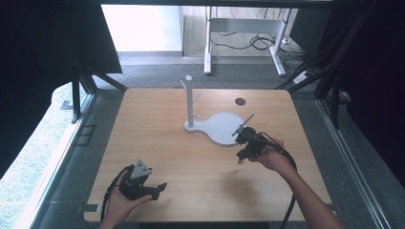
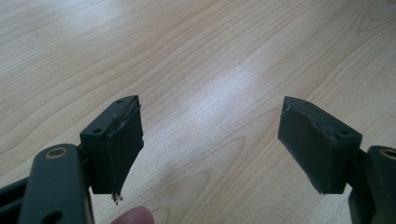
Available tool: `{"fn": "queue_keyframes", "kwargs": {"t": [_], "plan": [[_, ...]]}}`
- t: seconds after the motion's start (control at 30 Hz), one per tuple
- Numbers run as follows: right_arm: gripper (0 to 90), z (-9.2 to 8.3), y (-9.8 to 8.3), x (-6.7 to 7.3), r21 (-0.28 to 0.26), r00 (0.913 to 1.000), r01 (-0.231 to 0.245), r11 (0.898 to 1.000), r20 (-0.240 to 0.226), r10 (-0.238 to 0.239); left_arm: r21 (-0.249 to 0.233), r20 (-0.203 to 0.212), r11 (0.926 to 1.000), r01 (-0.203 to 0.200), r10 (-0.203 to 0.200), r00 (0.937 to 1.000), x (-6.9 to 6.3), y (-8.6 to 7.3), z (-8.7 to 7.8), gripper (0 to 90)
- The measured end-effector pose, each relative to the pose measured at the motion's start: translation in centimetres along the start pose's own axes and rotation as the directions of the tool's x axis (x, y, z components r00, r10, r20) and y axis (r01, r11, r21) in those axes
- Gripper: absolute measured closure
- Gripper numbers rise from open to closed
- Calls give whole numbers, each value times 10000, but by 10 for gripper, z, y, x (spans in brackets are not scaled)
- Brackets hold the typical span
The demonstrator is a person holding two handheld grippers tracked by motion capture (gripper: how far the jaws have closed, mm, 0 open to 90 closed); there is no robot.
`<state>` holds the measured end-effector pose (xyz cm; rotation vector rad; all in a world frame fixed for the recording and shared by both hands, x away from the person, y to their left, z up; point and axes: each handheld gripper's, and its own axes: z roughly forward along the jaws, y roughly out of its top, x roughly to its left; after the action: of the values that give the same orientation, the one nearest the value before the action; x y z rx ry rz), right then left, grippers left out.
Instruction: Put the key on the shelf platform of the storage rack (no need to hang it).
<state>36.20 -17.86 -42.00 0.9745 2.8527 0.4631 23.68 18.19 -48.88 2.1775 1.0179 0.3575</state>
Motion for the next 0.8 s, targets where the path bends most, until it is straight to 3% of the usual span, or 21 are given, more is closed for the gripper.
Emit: {"fn": "queue_keyframes", "kwargs": {"t": [0.8], "plan": [[895,-1,26,-10,-148,9997,17,9999,-260,-21,-22,-2,10000,10,-10,10000,0,0,-1,224]]}}
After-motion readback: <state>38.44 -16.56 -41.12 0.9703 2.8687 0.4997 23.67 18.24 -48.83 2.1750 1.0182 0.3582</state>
